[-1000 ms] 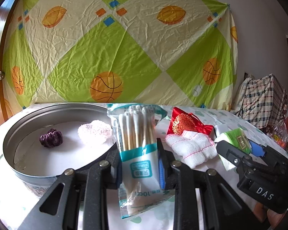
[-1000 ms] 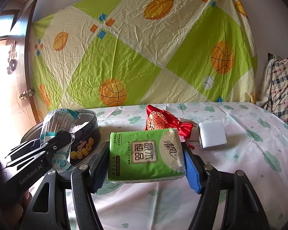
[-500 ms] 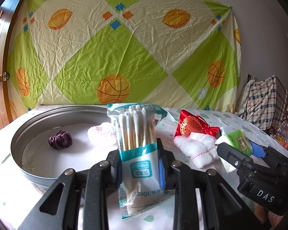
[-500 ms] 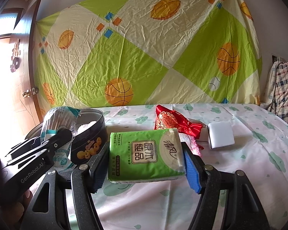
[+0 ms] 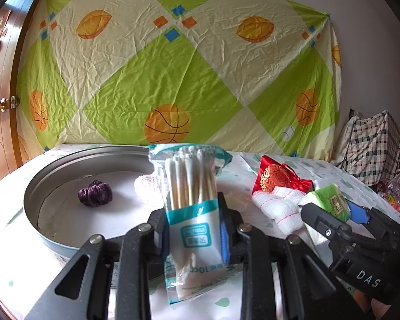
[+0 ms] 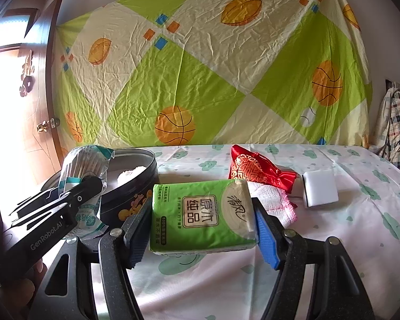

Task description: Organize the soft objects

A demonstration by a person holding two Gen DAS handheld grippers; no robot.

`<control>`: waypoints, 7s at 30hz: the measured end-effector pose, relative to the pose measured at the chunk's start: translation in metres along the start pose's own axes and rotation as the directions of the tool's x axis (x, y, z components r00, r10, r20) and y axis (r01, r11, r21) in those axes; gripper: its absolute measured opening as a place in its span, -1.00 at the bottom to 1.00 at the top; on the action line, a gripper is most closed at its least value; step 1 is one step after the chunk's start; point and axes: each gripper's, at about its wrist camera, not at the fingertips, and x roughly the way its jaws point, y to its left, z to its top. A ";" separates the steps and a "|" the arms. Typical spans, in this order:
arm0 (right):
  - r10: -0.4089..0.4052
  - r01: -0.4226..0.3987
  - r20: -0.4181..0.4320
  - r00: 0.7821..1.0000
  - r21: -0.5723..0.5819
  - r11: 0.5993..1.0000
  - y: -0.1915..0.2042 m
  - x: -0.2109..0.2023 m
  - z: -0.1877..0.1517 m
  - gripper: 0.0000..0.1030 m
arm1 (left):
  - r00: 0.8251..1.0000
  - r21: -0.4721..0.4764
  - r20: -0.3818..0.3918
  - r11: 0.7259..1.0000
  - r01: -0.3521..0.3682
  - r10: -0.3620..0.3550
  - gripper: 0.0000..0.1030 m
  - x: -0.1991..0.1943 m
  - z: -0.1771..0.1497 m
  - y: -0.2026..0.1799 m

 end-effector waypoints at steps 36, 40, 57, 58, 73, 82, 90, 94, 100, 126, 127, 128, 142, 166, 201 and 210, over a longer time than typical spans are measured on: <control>0.059 -0.060 -0.015 0.998 -0.019 0.998 0.016 0.007 0.001 0.37 | 0.999 -0.026 0.006 0.999 -0.036 0.036 -0.49 -0.002 0.002 0.023; 0.064 -0.064 -0.019 0.998 -0.024 0.998 0.018 0.009 0.001 0.37 | 0.999 -0.028 0.008 0.999 -0.037 0.038 -0.49 -0.002 0.002 0.026; 0.113 -0.113 -0.026 0.993 -0.003 0.994 0.023 0.016 0.008 0.37 | 0.999 -0.037 0.026 0.999 -0.040 0.041 -0.49 -0.011 0.011 0.042; 0.114 -0.115 -0.025 0.993 -0.005 0.993 0.024 0.017 0.010 0.37 | 0.999 -0.039 0.026 0.999 -0.037 0.038 -0.49 -0.011 0.011 0.043; 0.214 -0.215 -0.037 0.976 -0.044 0.976 0.051 0.033 0.050 0.37 | 0.997 -0.041 -0.014 0.996 -0.079 0.078 -0.49 -0.009 0.025 0.075; 0.264 -0.270 -0.067 0.962 -0.097 0.958 0.082 0.064 0.083 0.37 | 0.990 -0.056 -0.097 0.993 -0.105 0.100 -0.49 0.009 0.043 0.111; 0.285 -0.309 -0.189 0.940 -0.112 0.945 0.115 0.116 0.081 0.37 | 0.966 -0.088 -0.248 0.991 -0.097 0.072 -0.49 0.040 0.050 0.133; 0.284 -0.322 -0.260 0.923 -0.116 0.940 0.126 0.136 0.070 0.37 | 0.948 -0.094 -0.313 0.991 -0.095 0.061 -0.49 0.051 0.046 0.137; 0.276 -0.333 -0.329 0.903 -0.131 0.934 0.135 0.150 0.055 0.37 | 0.931 -0.080 -0.362 0.992 -0.094 0.059 -0.49 0.059 0.042 0.137; 0.305 -0.324 -0.265 0.915 -0.031 0.946 0.091 0.130 0.069 0.60 | 0.926 -0.086 -0.340 0.975 -0.204 0.164 0.76 0.048 0.045 0.142; 0.297 -0.314 -0.252 0.921 -0.029 0.949 0.082 0.125 0.071 0.60 | 0.931 -0.093 -0.326 0.974 -0.206 0.166 0.82 0.044 0.045 0.141; 0.284 -0.300 -0.244 0.927 -0.030 0.953 0.073 0.121 0.072 0.60 | 0.935 -0.096 -0.311 0.973 -0.210 0.171 0.85 0.040 0.045 0.138; 0.071 -0.111 -0.343 0.937 -0.097 0.989 0.004 0.149 0.046 0.60 | 0.958 -0.053 -0.192 0.973 -0.225 0.211 0.99 0.038 0.035 0.067; 0.159 -0.221 -0.425 0.891 -0.102 0.970 0.015 0.171 0.030 -0.61 | 0.956 -0.054 -0.205 0.973 -0.224 0.209 0.99 0.055 0.048 0.047; -0.126 0.125 -0.218 0.968 -0.020 0.992 -0.141 0.056 0.032 -0.64 | 0.872 0.141 -0.484 0.977 0.157 -0.070 0.99 0.153 0.001 -0.146; -0.145 0.145 -0.180 0.973 -0.012 0.989 -0.142 0.046 0.032 -0.64 | 0.827 0.096 -0.541 0.965 0.245 -0.156 -0.24 0.161 -0.005 -0.149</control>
